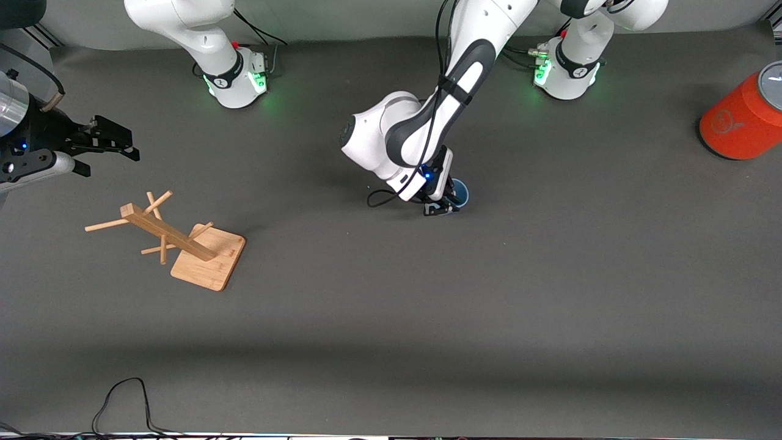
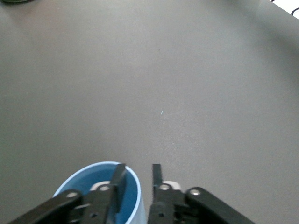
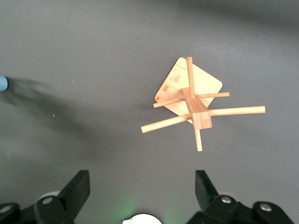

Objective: Rotate and upright cup with both arms
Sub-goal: 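Set the cup upright on the table and open the left gripper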

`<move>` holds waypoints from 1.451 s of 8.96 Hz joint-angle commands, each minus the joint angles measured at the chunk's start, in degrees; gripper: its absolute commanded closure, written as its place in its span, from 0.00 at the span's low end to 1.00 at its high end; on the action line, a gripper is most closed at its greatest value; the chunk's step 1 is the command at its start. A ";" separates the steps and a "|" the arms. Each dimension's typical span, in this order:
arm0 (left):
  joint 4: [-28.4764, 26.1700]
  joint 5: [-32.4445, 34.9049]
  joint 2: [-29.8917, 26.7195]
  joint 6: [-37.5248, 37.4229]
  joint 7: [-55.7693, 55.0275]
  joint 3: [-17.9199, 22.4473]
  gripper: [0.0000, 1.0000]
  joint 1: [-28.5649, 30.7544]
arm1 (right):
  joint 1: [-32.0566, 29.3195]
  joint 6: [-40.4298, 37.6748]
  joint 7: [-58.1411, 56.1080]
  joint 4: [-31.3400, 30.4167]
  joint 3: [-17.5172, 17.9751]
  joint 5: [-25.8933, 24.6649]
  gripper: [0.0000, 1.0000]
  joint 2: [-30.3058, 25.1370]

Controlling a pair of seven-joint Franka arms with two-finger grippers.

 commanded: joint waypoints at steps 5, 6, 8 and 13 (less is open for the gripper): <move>1.67 -9.37 -5.41 -0.90 23.77 0.55 0.00 2.18 | -0.10 0.09 -1.15 0.02 -0.03 -0.38 0.00 -0.69; 1.41 -10.97 -7.43 -0.55 29.95 0.37 0.00 3.76 | -0.10 0.09 -1.15 0.02 0.05 -0.38 0.00 -0.69; 1.06 -16.58 -12.00 -0.89 48.97 0.37 0.00 7.97 | -0.10 0.26 -0.62 0.81 0.32 -0.55 0.00 -0.43; -0.61 -20.21 -21.58 -4.92 95.46 0.37 0.00 24.12 | -0.10 0.09 -0.80 0.73 0.06 -0.47 0.00 -0.60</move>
